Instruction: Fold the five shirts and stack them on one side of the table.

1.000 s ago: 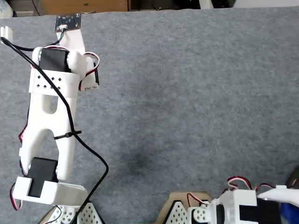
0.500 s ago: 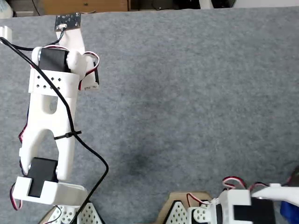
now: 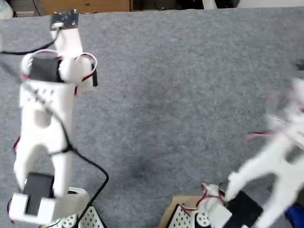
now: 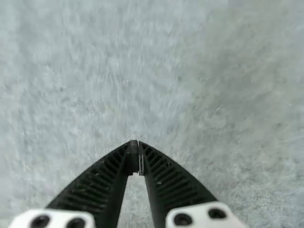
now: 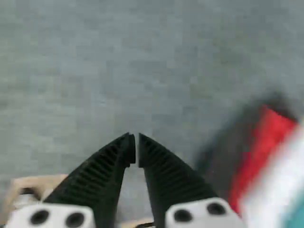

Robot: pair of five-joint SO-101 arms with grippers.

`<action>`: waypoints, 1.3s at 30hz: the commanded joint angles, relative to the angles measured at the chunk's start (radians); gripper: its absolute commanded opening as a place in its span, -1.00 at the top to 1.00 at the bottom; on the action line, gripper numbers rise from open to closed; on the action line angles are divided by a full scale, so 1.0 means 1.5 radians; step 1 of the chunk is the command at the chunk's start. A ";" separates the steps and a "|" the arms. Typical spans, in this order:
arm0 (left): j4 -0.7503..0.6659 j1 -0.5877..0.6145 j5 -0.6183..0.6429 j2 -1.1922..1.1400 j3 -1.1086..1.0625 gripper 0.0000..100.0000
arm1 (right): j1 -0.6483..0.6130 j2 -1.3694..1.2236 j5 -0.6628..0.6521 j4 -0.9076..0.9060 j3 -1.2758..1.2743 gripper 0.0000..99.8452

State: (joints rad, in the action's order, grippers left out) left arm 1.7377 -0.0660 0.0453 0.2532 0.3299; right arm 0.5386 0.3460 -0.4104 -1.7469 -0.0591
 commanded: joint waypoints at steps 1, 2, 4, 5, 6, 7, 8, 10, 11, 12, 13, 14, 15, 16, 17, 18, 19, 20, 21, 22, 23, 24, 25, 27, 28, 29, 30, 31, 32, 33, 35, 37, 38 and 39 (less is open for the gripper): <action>-0.002 0.000 -0.015 0.138 -0.064 0.96 | -0.214 0.036 0.129 0.014 -0.034 0.99; -0.004 0.004 -0.032 0.170 -0.102 0.96 | -0.242 0.039 0.141 0.021 -0.046 0.99; -0.028 0.045 -0.057 0.235 -0.205 0.96 | -0.281 0.056 0.139 0.045 -0.085 0.99; -0.050 0.069 -0.061 0.265 -0.268 0.96 | -0.295 0.072 0.137 0.063 -0.117 0.99; -0.078 0.090 -0.062 0.297 -0.334 0.96 | -0.305 0.092 0.140 0.087 -0.151 0.99; -0.106 0.114 -0.063 0.328 -0.400 0.96 | -0.315 0.114 0.139 0.120 -0.196 0.99; -0.138 0.140 -0.063 0.360 -0.466 0.96 | -0.320 0.141 0.139 0.160 -0.245 0.99; -0.211 0.192 -0.081 0.427 -0.584 0.96 | -0.324 0.201 0.135 0.252 -0.359 0.99; -0.244 0.210 -0.099 0.463 -0.635 0.96 | -0.324 0.234 0.135 0.302 -0.421 0.99; -0.269 0.223 -0.119 0.502 -0.681 0.96 | -0.324 0.270 0.135 0.351 -0.485 0.99; -0.284 0.228 -0.134 0.542 -0.723 0.96 | -0.324 0.304 0.135 0.396 -0.547 0.99; -0.297 0.230 -0.147 0.582 -0.761 0.96 | -0.324 0.339 0.136 0.440 -0.607 0.99; -0.307 0.232 -0.160 0.622 -0.798 0.96 | -0.324 0.374 0.140 0.482 -0.663 0.99; -0.315 0.233 -0.171 0.660 -0.831 0.96 | -0.324 0.406 0.140 0.520 -0.714 0.99; -0.323 0.233 -0.182 0.698 -0.861 0.96 | -0.324 0.438 0.140 0.555 -0.760 0.99; -0.332 0.233 -0.191 0.734 -0.890 0.96 | -0.324 0.470 0.140 0.586 -0.796 0.99; -0.340 0.233 -0.198 0.765 -0.920 0.96 | -0.324 0.502 0.140 0.609 -0.829 0.99; -0.349 0.233 -0.199 0.796 -0.948 0.96 | -0.324 0.530 0.140 0.628 -0.859 0.99; -0.359 0.233 -0.198 0.825 -0.978 0.96 | -0.325 0.558 0.140 0.643 -0.887 0.99; -0.368 0.233 -0.198 0.854 -1.010 0.96 | -0.325 0.585 0.140 0.652 -0.912 0.99; -0.382 0.233 -0.199 0.878 -1.042 0.96 | -0.326 0.610 0.140 0.658 -0.934 0.99; -0.395 0.234 -0.199 0.902 -1.072 0.96 | -0.328 0.636 0.140 0.663 -0.958 0.99; -0.413 0.234 -0.199 0.926 -1.101 0.96 | -0.332 0.661 0.140 0.663 -0.981 0.99; -0.459 0.234 -0.199 0.972 -1.158 0.96 | -0.336 0.712 0.140 0.661 -1.036 0.99; -0.480 0.235 -0.199 0.997 -1.186 0.96 | -0.337 0.740 0.140 0.661 -1.064 0.99; -0.491 0.239 -0.199 1.022 -1.208 0.96 | -0.342 0.769 0.139 0.662 -1.090 0.99; -0.496 0.250 -0.199 1.046 -1.227 0.96 | -0.348 0.790 0.140 0.653 -1.096 0.99; -0.497 0.258 -0.199 1.056 -1.240 0.96 | -0.353 0.821 0.140 0.637 -1.094 0.99; -0.497 0.262 -0.199 1.052 -1.249 0.96 | -0.356 0.845 0.140 0.626 -1.094 0.99; -0.496 0.263 -0.199 1.047 -1.255 0.96 | -0.359 0.868 0.140 0.615 -1.094 0.99; -0.495 0.264 -0.199 1.042 -1.265 0.96 | -0.359 0.908 0.140 0.594 -1.094 0.99; -0.497 0.266 -0.199 1.042 -1.282 0.96 | -0.359 0.941 0.140 0.559 -1.094 0.99; -0.497 0.266 -0.199 1.042 -1.291 0.96 | -0.355 0.953 0.140 0.537 -1.093 0.99; -0.498 0.266 -0.199 1.042 -1.299 0.96 | -0.353 0.963 0.140 0.509 -1.092 0.99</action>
State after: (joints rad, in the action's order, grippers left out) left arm 1.0073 0.3222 -0.2447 1.8075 -1.6034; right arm 0.0153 1.7331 -0.2094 -0.9076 -1.6993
